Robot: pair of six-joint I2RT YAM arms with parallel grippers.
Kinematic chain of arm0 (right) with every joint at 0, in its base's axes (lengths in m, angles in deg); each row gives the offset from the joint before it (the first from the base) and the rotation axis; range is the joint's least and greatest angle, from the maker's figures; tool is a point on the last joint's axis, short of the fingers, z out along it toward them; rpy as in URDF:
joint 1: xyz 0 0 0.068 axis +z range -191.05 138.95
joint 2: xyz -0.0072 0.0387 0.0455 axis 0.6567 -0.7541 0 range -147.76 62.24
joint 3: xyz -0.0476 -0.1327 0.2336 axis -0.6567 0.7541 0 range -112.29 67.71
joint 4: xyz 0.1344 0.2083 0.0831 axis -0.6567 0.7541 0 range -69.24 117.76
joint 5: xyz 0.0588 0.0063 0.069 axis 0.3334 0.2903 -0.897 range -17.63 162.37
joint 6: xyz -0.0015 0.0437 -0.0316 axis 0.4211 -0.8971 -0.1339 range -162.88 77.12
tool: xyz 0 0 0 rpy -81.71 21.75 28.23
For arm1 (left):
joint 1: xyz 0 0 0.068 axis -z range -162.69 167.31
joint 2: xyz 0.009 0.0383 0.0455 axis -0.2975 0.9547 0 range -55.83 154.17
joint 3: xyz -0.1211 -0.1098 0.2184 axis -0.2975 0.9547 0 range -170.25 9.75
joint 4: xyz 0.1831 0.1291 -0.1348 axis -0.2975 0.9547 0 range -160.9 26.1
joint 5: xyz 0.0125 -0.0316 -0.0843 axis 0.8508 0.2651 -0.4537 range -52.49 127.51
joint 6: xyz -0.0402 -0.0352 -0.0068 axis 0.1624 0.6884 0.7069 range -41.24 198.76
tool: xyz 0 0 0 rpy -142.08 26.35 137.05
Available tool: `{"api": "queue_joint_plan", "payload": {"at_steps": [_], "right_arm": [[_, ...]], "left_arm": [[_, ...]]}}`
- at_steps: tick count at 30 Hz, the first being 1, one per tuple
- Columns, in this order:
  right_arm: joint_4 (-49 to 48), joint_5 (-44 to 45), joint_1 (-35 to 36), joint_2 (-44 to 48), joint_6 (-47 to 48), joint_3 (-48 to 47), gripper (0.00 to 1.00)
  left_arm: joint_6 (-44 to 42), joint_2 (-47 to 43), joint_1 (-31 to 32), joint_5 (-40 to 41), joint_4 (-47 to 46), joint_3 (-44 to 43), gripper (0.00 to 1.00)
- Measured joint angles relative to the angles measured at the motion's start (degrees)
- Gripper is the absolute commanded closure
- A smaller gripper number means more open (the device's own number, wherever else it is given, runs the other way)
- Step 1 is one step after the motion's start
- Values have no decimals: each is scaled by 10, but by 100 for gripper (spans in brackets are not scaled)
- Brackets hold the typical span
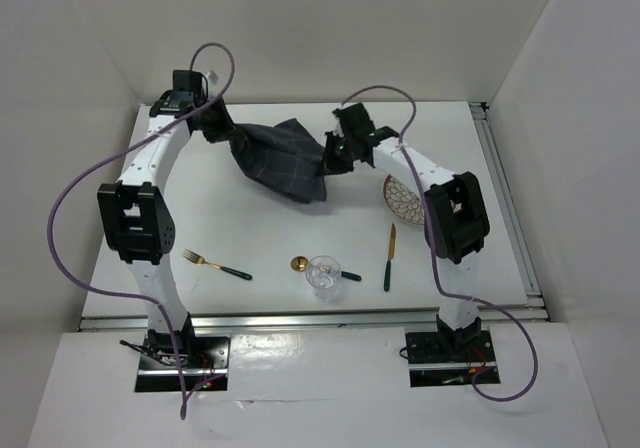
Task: Set the dinner table for one person
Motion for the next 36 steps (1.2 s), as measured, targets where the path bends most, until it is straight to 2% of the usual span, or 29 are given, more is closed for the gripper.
{"api": "queue_joint_plan", "payload": {"at_steps": [6,9,11,12,13,14,15,17,19,20,22,25,28,30,32,35,36], "right_arm": [[23,-2,-95,6,16,-110,100],[25,-2,-119,34,22,-116,100],[18,-5,-125,60,26,-96,100],[17,-10,-126,73,26,-78,100],[14,-15,-126,87,26,-54,94],[13,-21,-126,98,26,-27,67],[16,-27,-125,103,23,-3,57],[23,-33,-124,99,23,30,43],[40,-33,-122,89,22,55,31],[50,-32,-121,85,23,62,29],[68,-23,-119,80,22,65,29],[83,-6,-119,80,21,55,29],[92,10,-119,80,23,32,38],[93,16,-119,80,24,22,43],[95,19,-118,81,25,21,43],[95,23,-113,82,22,37,25],[95,23,-110,83,22,48,20]], "left_arm": [[69,-58,-26,-95,-36,-29,100],[128,-116,-42,-140,-110,31,100],[168,-172,-52,-163,-170,124,100],[188,-199,-56,-174,-198,176,87],[207,-222,-58,-183,-233,234,65],[219,-240,-59,-188,-264,293,47],[233,-248,-58,-195,-278,343,22],[249,-240,-53,-200,-282,412,16],[246,-211,-49,-197,-252,444,16],[238,-196,-47,-193,-233,445,17],[221,-176,-47,-179,-195,431,20],[192,-171,-47,-146,-144,377,33],[155,-160,-42,-96,-104,296,53],[129,-151,-37,-58,-87,256,55],[98,-147,-25,-20,-70,240,38],[64,-144,6,33,-33,239,14],[55,-140,19,51,-19,239,11]]}}
